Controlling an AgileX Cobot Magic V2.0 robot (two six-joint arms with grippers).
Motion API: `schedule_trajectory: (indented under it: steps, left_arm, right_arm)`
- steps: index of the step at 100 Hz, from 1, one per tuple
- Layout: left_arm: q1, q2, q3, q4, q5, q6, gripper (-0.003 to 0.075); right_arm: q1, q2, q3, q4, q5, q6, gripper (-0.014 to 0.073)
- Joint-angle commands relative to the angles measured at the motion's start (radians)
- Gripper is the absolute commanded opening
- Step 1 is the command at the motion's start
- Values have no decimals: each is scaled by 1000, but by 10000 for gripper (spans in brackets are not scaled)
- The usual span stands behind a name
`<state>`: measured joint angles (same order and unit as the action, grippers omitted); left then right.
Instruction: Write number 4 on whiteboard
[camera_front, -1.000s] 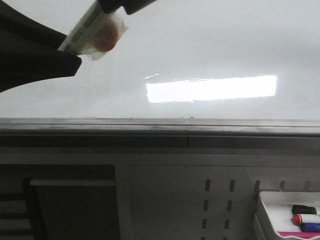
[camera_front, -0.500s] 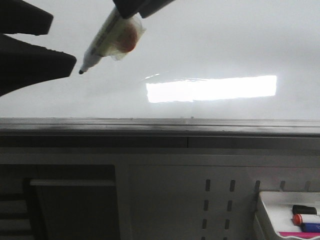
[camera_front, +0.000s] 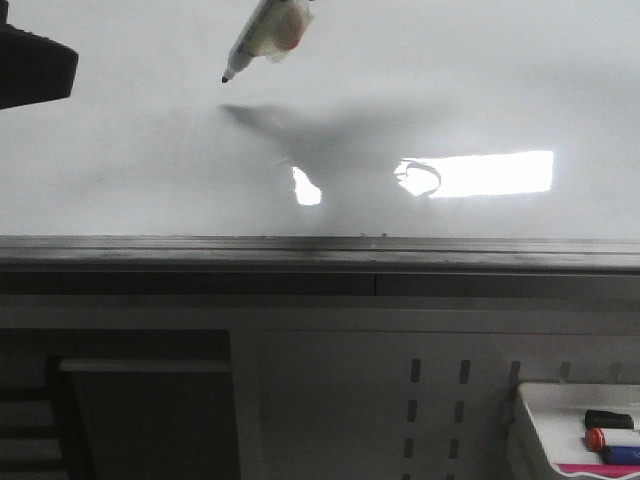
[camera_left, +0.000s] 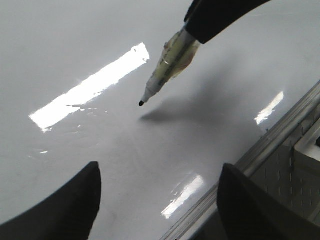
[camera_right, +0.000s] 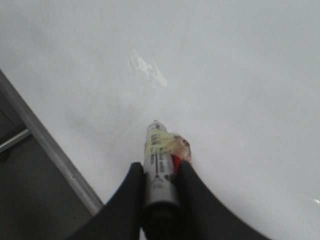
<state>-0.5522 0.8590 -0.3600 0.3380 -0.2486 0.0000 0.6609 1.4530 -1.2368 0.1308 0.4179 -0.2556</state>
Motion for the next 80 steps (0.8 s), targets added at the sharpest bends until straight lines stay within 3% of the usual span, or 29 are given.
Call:
schedule_trajectory:
  steps: [1, 32, 59, 80]
  left_arm:
    - [-2, -8, -24, -26, -63, -12, 459]
    - [-2, -8, -24, -26, -66, -12, 459]
    - [-2, -8, -24, -26, -72, -12, 459]
    - [-2, -8, -24, -26, -79, -12, 459]
  right_arm:
    - [-18, -3, -47, -13, -69, -10, -66]
    - [18, 10, 62, 25, -83, -8, -66]
    - [-89, -72, 64, 8, 45, -8, -66]
    - [-24, -76, 25, 12, -11, -64, -66]
